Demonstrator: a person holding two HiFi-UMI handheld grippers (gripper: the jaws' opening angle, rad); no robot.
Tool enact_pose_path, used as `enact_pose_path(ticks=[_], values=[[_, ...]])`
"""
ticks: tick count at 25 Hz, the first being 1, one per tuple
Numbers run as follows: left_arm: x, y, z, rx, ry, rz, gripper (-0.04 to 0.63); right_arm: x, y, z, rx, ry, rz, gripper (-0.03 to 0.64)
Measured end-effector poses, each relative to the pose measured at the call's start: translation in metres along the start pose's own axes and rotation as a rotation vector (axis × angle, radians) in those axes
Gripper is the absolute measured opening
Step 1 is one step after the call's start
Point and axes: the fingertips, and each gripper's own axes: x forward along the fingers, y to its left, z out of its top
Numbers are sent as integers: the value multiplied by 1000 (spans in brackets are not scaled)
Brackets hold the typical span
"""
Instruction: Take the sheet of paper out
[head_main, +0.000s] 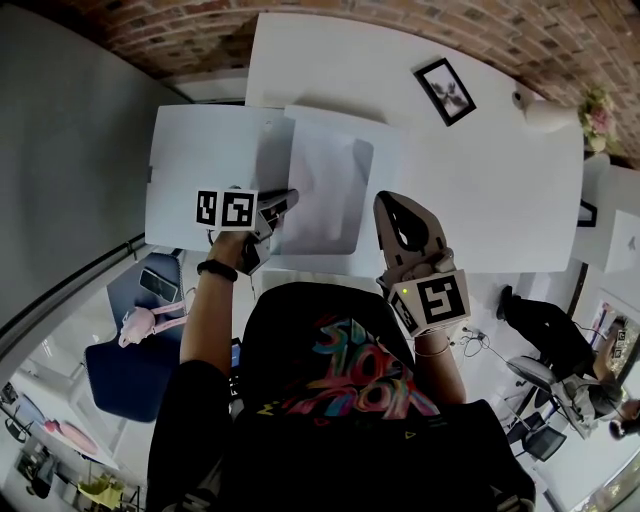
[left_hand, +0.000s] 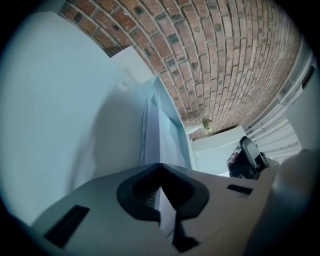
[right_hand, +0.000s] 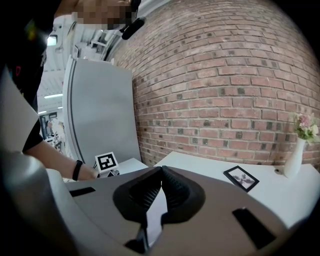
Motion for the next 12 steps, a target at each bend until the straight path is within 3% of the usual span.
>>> enact_pose_path(ticks=[12], values=[[-44, -28, 7, 32, -107, -80, 21, -6, 16, 2, -38, 30, 28, 15]])
